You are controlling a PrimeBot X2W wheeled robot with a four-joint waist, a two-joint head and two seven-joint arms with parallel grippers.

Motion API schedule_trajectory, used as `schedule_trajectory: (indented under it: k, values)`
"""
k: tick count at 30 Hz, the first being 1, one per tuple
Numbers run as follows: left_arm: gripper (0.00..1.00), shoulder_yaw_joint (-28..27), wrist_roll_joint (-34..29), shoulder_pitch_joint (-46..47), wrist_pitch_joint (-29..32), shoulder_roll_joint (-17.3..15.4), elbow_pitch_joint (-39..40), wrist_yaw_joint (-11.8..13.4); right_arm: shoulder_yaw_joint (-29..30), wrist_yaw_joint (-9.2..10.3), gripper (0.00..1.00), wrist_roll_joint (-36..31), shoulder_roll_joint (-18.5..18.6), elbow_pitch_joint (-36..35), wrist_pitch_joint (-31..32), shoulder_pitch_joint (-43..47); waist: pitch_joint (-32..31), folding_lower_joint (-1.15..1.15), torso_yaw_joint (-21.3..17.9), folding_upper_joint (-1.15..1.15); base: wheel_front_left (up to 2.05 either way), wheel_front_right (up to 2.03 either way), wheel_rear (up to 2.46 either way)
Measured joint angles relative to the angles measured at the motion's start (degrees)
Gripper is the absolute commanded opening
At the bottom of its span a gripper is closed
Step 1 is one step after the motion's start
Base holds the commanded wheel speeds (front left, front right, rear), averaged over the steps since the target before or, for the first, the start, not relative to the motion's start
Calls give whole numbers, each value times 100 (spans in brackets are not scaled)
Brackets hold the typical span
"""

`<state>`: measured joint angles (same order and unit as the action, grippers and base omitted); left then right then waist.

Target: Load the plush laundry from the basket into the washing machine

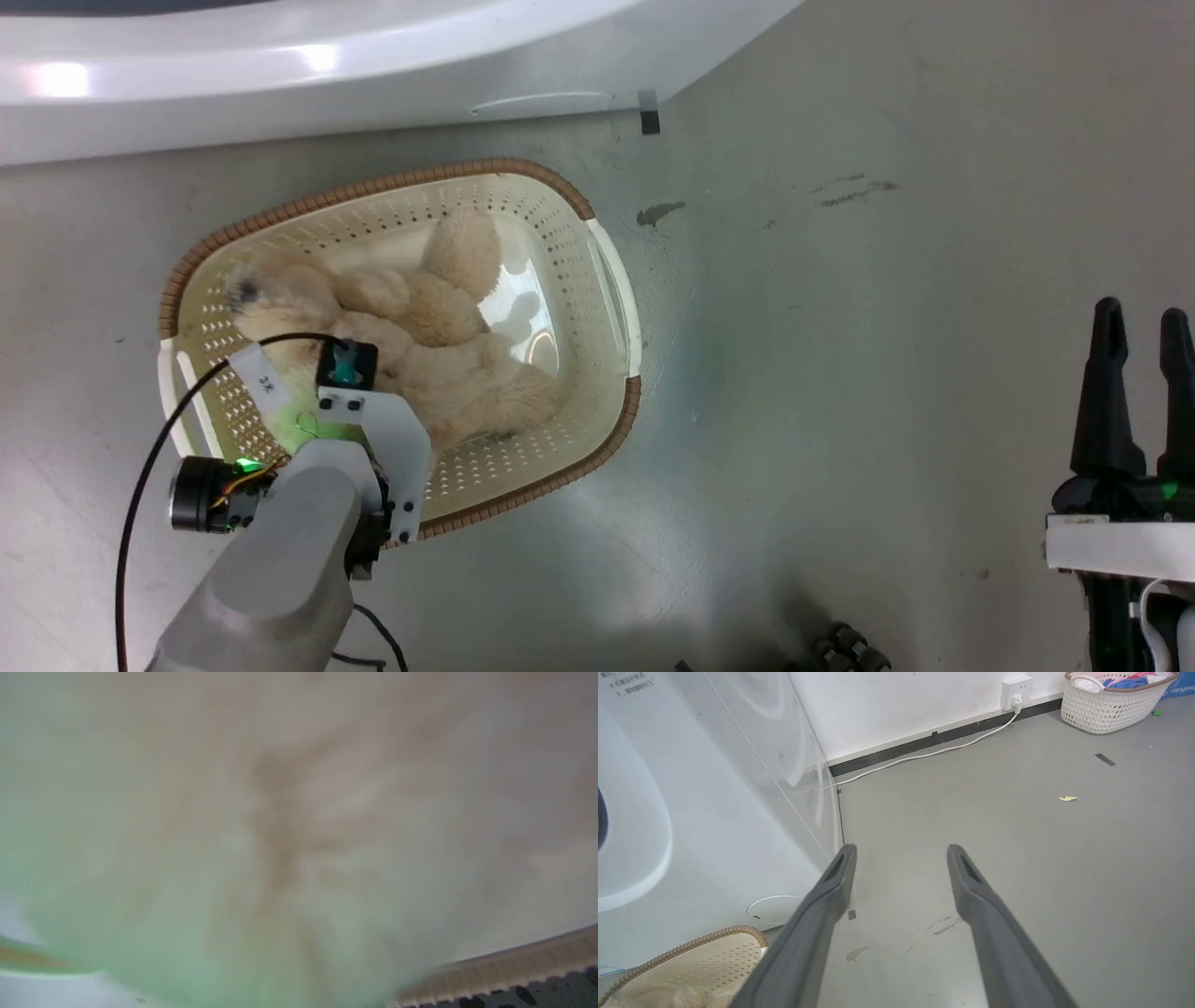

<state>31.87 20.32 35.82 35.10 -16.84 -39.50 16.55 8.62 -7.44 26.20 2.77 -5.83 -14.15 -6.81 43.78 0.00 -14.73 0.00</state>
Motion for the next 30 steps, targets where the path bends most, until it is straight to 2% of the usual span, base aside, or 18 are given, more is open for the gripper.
schedule_trajectory:
  k: [9, 16, 30]
  values:
    - [0, 100, 168, 94, -147, -15, -65, 67, 31, 0, 100, 104, 1, 45, -59, -103, -5, 0, 15, 0, 0, 0, 0]
    - [0, 62, 374, 64, -558, 183, -66, 30, 37, 0, 100, 73, 0, 145, -59, -105, -333, 0, 157, 0, 0, 0, 0]
    - [0, 71, 798, -356, -1599, 823, -98, -466, 178, 0, 100, -183, 1, 320, -60, -4, -1576, -1, 775, 0, 0, 0, 0]
